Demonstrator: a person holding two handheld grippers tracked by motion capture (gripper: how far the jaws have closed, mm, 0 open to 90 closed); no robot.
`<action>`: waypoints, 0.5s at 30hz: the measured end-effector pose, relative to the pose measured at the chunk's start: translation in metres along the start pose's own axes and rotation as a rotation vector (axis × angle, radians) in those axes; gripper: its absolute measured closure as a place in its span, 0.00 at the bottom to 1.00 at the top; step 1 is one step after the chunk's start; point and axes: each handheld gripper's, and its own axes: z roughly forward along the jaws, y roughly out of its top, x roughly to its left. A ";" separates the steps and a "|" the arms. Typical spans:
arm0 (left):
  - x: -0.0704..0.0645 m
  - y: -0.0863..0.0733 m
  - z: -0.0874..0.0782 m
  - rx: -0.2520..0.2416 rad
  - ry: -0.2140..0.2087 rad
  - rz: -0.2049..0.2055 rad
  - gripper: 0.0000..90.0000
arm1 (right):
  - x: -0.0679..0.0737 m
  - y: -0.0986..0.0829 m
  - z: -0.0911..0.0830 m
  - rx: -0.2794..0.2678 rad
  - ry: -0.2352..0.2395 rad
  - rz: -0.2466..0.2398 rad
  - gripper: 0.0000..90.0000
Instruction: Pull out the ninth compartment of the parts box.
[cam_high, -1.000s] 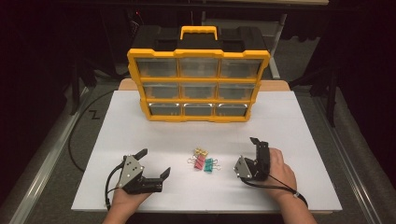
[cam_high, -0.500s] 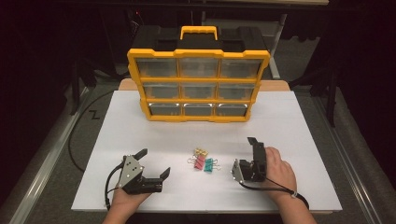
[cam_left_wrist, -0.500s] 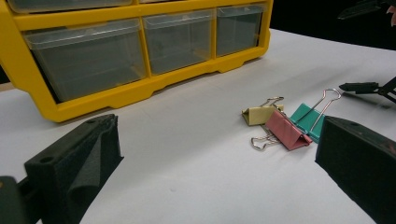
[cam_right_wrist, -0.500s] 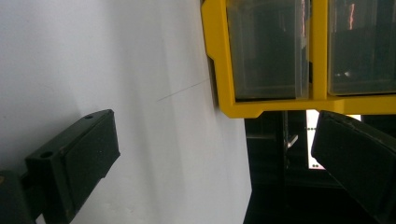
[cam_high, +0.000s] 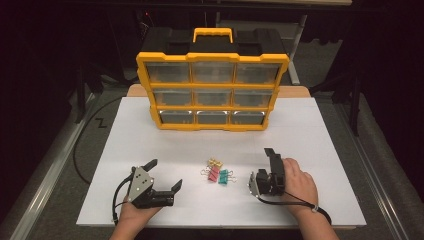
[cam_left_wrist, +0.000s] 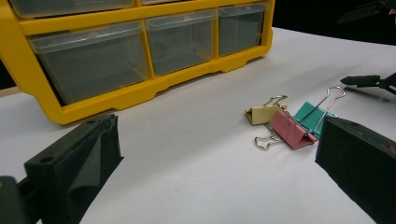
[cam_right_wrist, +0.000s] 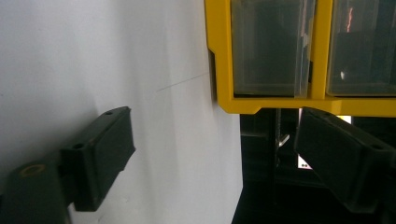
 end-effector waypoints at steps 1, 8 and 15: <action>0.000 0.000 0.000 -0.001 0.001 -0.001 0.01 | 0.000 0.000 0.000 -0.001 0.004 0.001 0.18; -0.001 -0.001 0.002 0.012 -0.002 0.006 0.01 | 0.002 0.000 -0.003 -0.002 -0.018 0.021 0.31; -0.001 0.000 0.002 0.013 -0.012 -0.003 0.01 | 0.004 0.004 -0.005 -0.018 -0.033 0.010 0.45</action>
